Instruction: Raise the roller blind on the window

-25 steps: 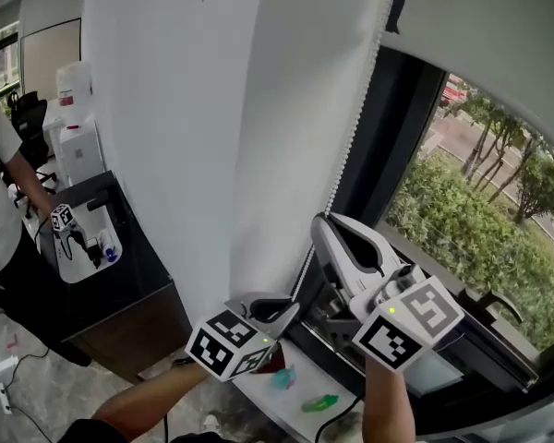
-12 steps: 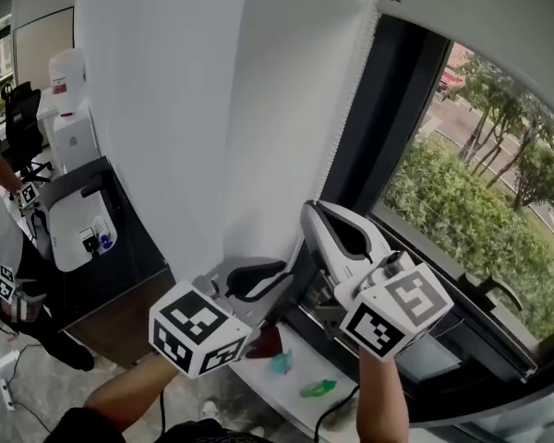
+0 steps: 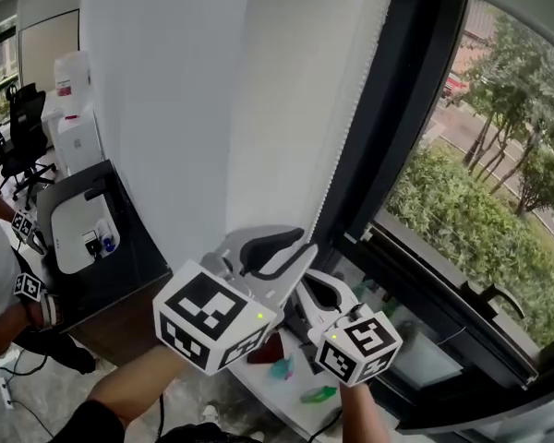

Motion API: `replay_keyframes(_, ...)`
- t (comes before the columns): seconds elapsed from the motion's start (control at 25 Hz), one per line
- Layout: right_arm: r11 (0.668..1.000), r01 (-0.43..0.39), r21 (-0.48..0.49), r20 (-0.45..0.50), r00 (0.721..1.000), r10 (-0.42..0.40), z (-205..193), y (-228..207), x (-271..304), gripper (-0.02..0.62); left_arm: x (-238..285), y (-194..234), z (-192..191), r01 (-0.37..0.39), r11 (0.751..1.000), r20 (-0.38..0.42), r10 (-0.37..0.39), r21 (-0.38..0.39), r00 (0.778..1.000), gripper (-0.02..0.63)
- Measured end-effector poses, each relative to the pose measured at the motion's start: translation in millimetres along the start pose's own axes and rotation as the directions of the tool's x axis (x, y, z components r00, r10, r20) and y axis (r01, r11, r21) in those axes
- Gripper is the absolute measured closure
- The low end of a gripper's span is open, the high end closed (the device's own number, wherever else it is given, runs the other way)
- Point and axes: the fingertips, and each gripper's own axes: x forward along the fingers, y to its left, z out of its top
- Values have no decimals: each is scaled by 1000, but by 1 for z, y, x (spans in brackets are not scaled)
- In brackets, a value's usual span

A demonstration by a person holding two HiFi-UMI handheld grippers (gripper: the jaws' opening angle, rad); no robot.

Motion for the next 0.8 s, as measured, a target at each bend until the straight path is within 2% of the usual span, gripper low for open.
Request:
replay_keyframes(0.24,1000,16,6,-18,1000,-16,-10,0,-8,589,10,-1,9,3,1000,17,-4,17,1000,529)
replay_keyframes(0.44,1000,3,1,-13,1000,-3,-9,9,-10,589,19,-7,-1,36,999,-27,-36,20,999,537)
replay_keyframes(0.56,1000,2,3,-11,1000,-2,-10,9,-8,589,19,-7,-2,33,999,-27,-33,14,999,584)
replay_keyframes(0.8,1000,-7,5,-30,1000,7,-15,10,-5,589,16,-6,-1,31,999,-27,-30,34,999,578)
